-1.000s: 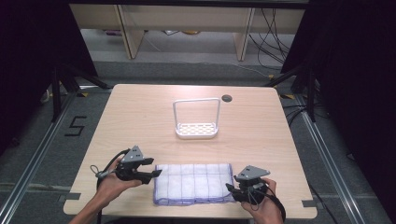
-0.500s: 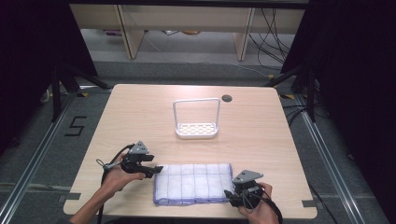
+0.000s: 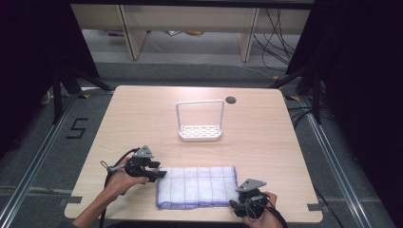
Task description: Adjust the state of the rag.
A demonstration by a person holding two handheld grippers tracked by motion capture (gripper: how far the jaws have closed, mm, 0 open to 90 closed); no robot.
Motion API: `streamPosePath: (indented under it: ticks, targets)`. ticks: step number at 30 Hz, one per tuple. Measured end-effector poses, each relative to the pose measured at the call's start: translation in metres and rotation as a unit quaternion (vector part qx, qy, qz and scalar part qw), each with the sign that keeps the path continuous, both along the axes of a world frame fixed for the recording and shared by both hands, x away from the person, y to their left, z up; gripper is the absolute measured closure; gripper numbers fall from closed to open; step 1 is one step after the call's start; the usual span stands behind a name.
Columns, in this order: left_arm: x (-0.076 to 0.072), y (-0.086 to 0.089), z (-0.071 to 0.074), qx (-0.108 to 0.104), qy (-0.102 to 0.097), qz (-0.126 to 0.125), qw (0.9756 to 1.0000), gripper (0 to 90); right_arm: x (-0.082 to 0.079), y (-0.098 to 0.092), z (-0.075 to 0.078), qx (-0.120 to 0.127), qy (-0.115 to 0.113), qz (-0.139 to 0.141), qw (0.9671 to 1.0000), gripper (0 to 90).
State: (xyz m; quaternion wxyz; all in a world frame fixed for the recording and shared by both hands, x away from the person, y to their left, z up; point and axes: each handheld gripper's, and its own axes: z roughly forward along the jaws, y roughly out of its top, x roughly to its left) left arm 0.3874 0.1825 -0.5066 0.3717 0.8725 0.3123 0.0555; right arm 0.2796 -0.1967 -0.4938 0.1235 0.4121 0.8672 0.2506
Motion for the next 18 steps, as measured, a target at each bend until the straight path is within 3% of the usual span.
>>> streamPosePath:
  ticks: [1,2,4,8,11,13,15,16,17,18]
  targets:
    - [-0.002,-0.001,-0.001,-0.003,0.001,-0.009,1.0,58.6,0.0,0.0,0.0,0.007,0.002,0.001,1.0,57.9]
    - [-0.002,-0.001,-0.001,-0.003,0.001,-0.009,1.0,61.8,0.0,0.0,0.0,0.007,0.002,0.001,1.0,57.9]
    - [-0.003,-0.001,-0.002,0.004,-0.005,-0.017,0.9998,65.6,-0.001,0.001,-0.001,0.008,-0.002,0.013,0.9999,64.0]
    - [-0.007,-0.001,-0.004,-0.006,-0.004,-0.018,0.9998,77.6,0.001,-0.001,-0.001,0.014,-0.002,0.027,0.9995,78.1]
    - [-0.015,0.001,-0.002,-0.006,-0.012,-0.018,0.9997,81.4,0.007,-0.002,0.0,0.009,-0.002,0.042,0.9991,82.4]
    - [-0.028,0.003,-0.003,-0.017,-0.009,-0.006,0.9998,81.8,0.01,-0.002,0.0,0.007,-0.005,0.047,0.9989,82.9]
    - [-0.036,0.006,-0.003,-0.012,-0.013,-0.012,0.9998,82.5,0.018,-0.001,0.002,0.008,-0.002,0.048,0.9988,83.4]
    - [-0.046,0.007,-0.003,-0.02,-0.011,-0.011,0.9997,82.5,0.027,-0.002,0.003,0.003,-0.01,0.054,0.9985,83.6]
    - [-0.046,0.007,-0.003,-0.02,-0.011,-0.011,0.9997,82.6,0.035,-0.002,0.006,0.001,-0.014,0.059,0.9982,83.7]
    - [-0.059,0.008,-0.003,-0.026,-0.011,-0.012,0.9995,82.7,0.042,-0.002,0.008,0.002,-0.016,0.061,0.998,83.8]
